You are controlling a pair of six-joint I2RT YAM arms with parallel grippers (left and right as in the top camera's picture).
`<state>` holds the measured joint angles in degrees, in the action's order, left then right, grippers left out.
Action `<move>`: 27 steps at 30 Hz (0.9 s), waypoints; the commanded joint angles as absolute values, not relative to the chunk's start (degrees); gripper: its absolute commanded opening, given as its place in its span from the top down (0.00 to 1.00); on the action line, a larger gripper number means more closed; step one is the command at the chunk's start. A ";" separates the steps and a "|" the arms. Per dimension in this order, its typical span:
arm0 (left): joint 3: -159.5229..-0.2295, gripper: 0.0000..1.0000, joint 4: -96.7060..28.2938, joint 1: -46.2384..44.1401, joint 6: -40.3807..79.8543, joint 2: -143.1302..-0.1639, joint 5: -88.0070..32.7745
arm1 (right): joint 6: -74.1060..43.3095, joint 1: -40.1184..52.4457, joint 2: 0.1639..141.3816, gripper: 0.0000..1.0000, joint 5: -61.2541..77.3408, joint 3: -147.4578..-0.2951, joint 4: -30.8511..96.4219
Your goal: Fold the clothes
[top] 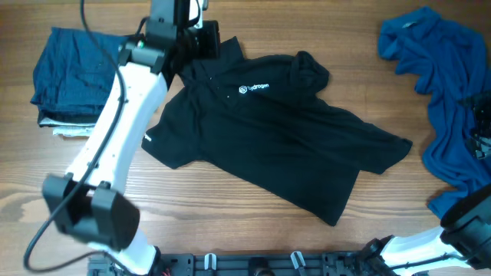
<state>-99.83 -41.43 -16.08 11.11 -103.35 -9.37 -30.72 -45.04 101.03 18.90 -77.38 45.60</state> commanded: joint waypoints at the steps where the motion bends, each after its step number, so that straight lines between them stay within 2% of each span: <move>1: -116.97 0.96 -49.19 -16.71 7.40 -111.20 -10.22 | -30.17 -44.91 99.96 0.00 19.99 -77.93 45.43; 5: -136.99 0.96 -60.90 -19.18 3.33 -121.05 -4.38 | -30.15 -44.91 99.96 0.01 19.97 -77.93 45.43; 19: -137.49 0.96 -66.94 -20.47 -2.72 -139.83 -1.83 | -30.15 -44.91 99.96 0.00 19.99 -77.93 45.43; 27: -137.47 0.96 -63.55 -20.40 -2.79 -146.19 -2.11 | -30.15 -44.88 99.96 0.00 19.99 -77.93 45.43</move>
